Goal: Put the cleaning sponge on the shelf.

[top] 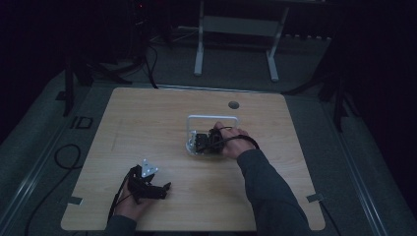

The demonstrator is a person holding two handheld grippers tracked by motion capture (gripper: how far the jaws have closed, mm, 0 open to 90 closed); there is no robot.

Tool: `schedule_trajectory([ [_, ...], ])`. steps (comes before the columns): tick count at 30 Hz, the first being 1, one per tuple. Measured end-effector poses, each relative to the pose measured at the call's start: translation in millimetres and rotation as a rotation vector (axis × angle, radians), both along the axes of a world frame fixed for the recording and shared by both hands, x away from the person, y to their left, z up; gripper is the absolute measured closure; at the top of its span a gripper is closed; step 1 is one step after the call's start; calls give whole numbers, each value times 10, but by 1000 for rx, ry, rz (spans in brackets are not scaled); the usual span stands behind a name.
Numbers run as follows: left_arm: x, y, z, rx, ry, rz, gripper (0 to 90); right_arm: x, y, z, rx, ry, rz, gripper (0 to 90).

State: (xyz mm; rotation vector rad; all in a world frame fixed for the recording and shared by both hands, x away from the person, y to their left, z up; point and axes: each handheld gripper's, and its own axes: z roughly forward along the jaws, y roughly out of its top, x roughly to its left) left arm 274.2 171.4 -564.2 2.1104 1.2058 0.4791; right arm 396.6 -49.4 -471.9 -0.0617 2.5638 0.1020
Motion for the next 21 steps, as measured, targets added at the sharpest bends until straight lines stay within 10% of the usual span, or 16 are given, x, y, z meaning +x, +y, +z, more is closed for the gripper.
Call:
schedule_trajectory([
  [21,0,-1,-1,-2,-1,1,25,-76,-81,163,94,-26,-24,505],
])
